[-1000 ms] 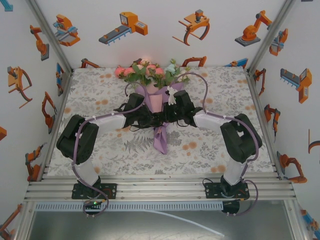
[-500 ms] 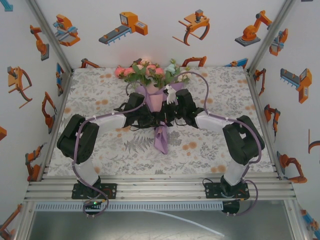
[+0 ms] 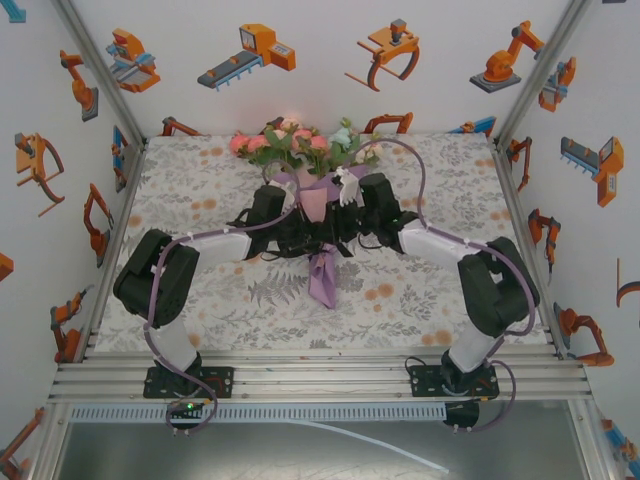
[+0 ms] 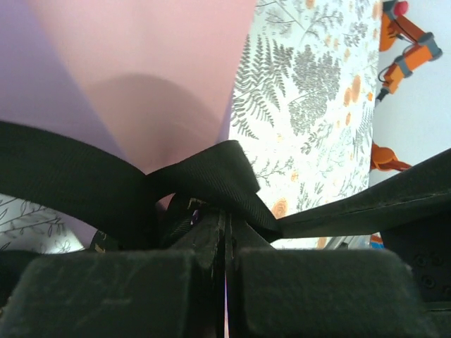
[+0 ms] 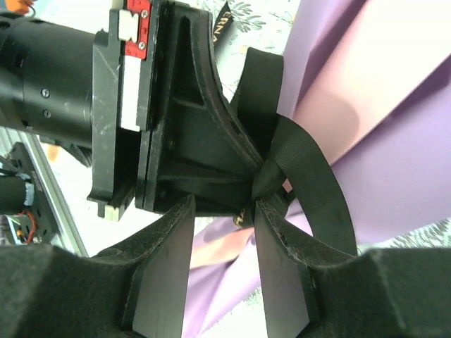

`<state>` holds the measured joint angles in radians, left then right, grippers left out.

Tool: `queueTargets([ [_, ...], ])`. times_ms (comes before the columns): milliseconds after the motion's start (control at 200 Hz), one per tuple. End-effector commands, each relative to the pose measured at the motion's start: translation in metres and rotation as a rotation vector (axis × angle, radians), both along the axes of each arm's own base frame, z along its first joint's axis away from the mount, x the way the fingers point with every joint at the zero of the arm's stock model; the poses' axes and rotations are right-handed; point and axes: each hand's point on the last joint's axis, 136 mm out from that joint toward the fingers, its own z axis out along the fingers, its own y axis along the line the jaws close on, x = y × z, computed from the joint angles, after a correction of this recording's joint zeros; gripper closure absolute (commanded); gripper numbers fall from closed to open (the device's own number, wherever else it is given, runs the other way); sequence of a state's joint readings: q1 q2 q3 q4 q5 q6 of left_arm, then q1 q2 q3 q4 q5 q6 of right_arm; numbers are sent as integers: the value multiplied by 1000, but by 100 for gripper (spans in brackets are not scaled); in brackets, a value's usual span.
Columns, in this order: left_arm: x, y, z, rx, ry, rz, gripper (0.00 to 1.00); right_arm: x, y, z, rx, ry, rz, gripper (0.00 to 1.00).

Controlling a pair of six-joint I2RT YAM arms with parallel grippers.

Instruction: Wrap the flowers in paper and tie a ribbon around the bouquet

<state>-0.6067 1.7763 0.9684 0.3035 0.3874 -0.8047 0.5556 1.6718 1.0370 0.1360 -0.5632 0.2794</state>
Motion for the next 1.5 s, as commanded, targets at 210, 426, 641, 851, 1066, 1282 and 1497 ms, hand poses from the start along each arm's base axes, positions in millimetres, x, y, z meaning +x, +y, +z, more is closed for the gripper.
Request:
queueTargets([
  [210, 7, -12, 11, -34, -57, -72, 100, -14, -34, -11, -83, -70, -91, 70],
  [426, 6, -15, 6, -33, -42, -88, 100, -1, -31, -20, 22, -26, -119, 72],
  [641, 7, -13, 7, -30, -35, -76, 100, 2, -18, -14, 128, -91, -63, 60],
  [851, 10, -13, 16, -102, -31, -65, 100, 13, -21, -29, 110, -127, -93, 58],
  [1066, 8, -8, 13, -87, -29, -57, 100, -5, -25, -21, 156, -135, -54, 48],
  [1282, 6, -10, 13, -97, -27, -72, 100, 2, -46, -30, 144, -116, -159, 53],
  [1497, 6, -8, 13, -91, -27, -64, 100, 20, -37, -30, 202, -104, -174, 69],
])
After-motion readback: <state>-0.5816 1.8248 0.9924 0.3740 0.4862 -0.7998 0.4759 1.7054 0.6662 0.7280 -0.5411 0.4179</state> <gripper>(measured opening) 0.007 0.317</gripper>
